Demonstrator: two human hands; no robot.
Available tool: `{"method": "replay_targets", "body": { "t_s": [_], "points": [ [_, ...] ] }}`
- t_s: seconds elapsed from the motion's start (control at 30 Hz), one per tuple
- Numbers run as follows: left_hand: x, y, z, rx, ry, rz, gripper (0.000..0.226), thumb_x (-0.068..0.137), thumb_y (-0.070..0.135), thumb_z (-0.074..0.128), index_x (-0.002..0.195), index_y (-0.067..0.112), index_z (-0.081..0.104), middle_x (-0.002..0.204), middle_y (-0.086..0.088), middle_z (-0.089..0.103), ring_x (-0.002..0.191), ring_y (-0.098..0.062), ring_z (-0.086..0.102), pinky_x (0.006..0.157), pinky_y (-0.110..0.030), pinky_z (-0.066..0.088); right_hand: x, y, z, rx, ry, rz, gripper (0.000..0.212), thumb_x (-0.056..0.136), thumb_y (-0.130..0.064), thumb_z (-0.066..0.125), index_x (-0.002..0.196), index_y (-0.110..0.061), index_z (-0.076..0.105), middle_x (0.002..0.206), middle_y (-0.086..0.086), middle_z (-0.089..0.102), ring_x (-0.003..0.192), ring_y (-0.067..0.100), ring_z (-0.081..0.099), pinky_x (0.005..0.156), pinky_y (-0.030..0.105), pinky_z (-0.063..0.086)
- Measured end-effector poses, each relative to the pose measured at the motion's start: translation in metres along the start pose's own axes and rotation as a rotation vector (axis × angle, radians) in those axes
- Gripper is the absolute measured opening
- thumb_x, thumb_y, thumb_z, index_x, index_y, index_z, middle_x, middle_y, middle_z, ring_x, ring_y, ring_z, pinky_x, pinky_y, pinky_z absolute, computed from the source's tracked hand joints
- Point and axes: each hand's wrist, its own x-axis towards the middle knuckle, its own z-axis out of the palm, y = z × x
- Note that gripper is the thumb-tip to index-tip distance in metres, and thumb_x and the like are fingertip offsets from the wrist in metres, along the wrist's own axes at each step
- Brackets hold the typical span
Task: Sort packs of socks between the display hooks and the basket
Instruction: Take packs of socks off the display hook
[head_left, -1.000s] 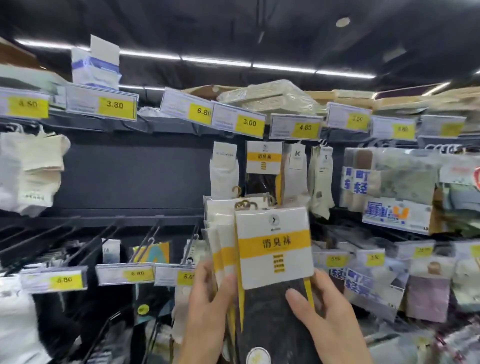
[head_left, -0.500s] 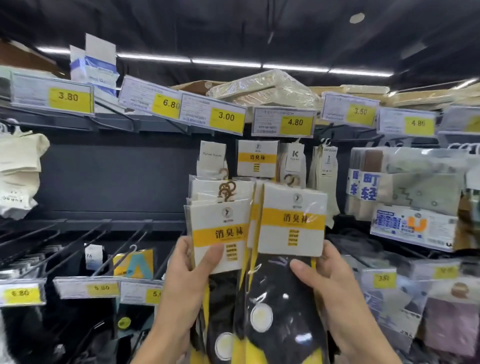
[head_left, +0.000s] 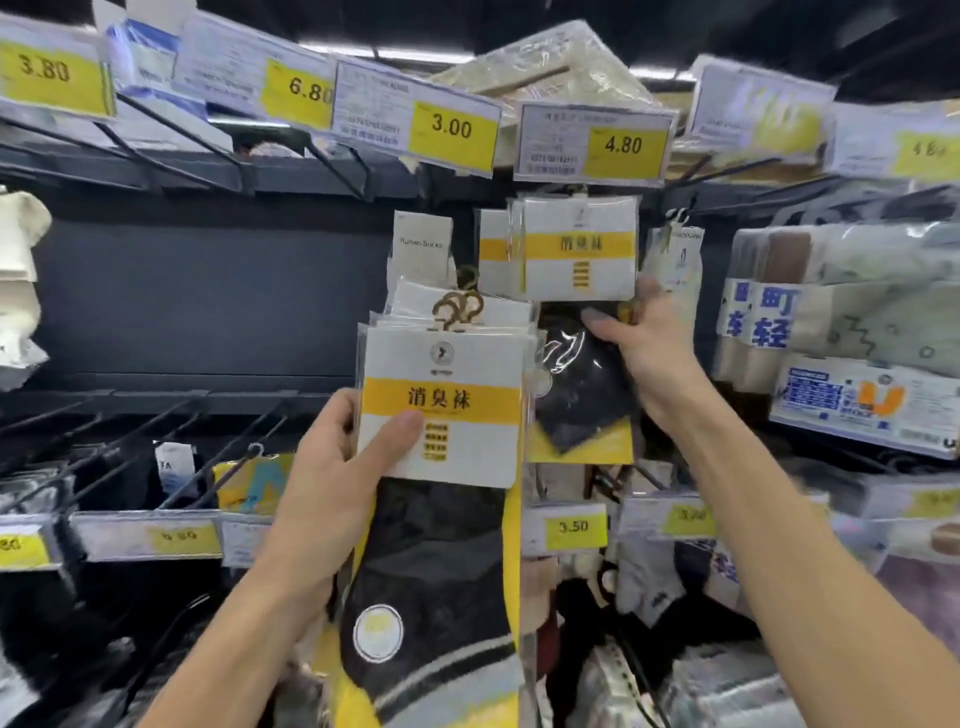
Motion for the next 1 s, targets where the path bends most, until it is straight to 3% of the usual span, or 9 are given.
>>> {"method": "replay_targets", "body": {
  "t_s": [0.17,0.27,0.47,0.53,0.6,0.7,0.8,0.9,1.0],
  "points": [
    [0.011,-0.003,-0.002,-0.002,-0.018,-0.028,0.059,0.064,0.052,0.083,0.108,0.018,0.062,0.101,-0.003,0.079,0.09,-0.022,0.076,0.066,-0.027,0.061,0.021,0.018,0.021,-0.052,-0.058,-0.067,0.055,0.087,-0.012,0.068,0.136,-0.019,0.046,0.13,-0.003,0.066,0.124,0.015,0.06,0.111,0.047,0.043],
    [0.016,-0.004,-0.002,-0.012,-0.019,-0.027,0.06,0.065,0.054,0.076,0.109,0.016,0.062,0.1,-0.002,0.079,0.089,-0.021,0.077,0.064,-0.024,0.06,0.036,0.028,0.025,-0.157,-0.067,-0.044,0.054,0.09,-0.011,0.067,0.138,-0.018,0.043,0.131,-0.004,0.064,0.123,0.014,0.058,0.111,0.046,0.042],
    [0.019,-0.004,0.001,-0.047,-0.028,-0.036,0.063,0.064,0.052,0.074,0.111,0.013,0.06,0.098,-0.001,0.079,0.087,-0.019,0.077,0.063,-0.023,0.06,0.053,0.026,0.027,-0.333,-0.147,0.049,0.051,0.096,-0.019,0.063,0.139,-0.025,0.036,0.125,-0.01,0.06,0.109,0.004,0.057,0.103,0.04,0.049],
    [0.02,-0.005,0.003,-0.058,-0.024,-0.037,0.061,0.065,0.052,0.073,0.111,0.013,0.059,0.098,0.0,0.079,0.086,-0.018,0.077,0.063,-0.022,0.06,0.045,0.016,0.028,-0.392,-0.175,0.067,0.056,0.098,-0.023,0.061,0.145,-0.023,0.032,0.124,-0.012,0.057,0.103,0.0,0.056,0.09,0.029,0.052],
    [0.02,-0.005,0.004,-0.073,-0.013,-0.033,0.06,0.066,0.051,0.073,0.11,0.014,0.059,0.098,0.0,0.079,0.087,-0.018,0.077,0.063,-0.022,0.06,0.026,0.0,0.029,-0.485,-0.1,0.036,0.056,0.097,-0.033,0.06,0.146,-0.025,0.034,0.114,-0.019,0.056,0.102,0.003,0.057,0.081,0.023,0.048],
    [0.021,-0.007,0.007,-0.085,0.014,-0.015,0.058,0.066,0.052,0.073,0.109,0.015,0.059,0.099,0.001,0.079,0.089,-0.017,0.077,0.064,-0.023,0.06,-0.026,-0.023,0.028,-0.501,0.115,-0.164,0.051,0.088,-0.061,0.059,0.13,-0.034,0.05,0.108,-0.021,0.059,0.101,-0.001,0.058,0.086,0.027,0.049],
    [0.021,-0.009,0.011,-0.116,0.049,0.023,0.055,0.066,0.052,0.075,0.106,0.017,0.058,0.098,0.002,0.079,0.088,-0.016,0.077,0.063,-0.021,0.059,-0.088,-0.036,0.037,-0.346,-0.042,-0.164,0.056,0.066,-0.082,0.064,0.11,-0.048,0.056,0.096,-0.018,0.064,0.086,0.002,0.063,0.069,0.022,0.056],
    [0.02,-0.01,0.018,-0.15,0.044,0.054,0.051,0.069,0.05,0.083,0.105,0.022,0.06,0.101,0.001,0.078,0.091,-0.018,0.076,0.066,-0.022,0.06,-0.113,-0.028,0.048,-0.329,-0.101,-0.085,0.064,0.053,-0.069,0.078,0.109,-0.053,0.052,0.096,-0.017,0.062,0.081,0.005,0.063,0.068,0.019,0.054],
    [0.019,-0.012,0.023,-0.179,-0.011,0.075,0.04,0.073,0.05,0.079,0.102,0.029,0.062,0.106,0.0,0.077,0.095,-0.019,0.075,0.069,-0.024,0.06,-0.113,-0.02,0.045,-0.222,-0.083,-0.059,0.053,0.063,-0.049,0.085,0.109,-0.046,0.058,0.097,-0.013,0.068,0.083,0.01,0.068,0.073,0.027,0.058]
  ]
}}
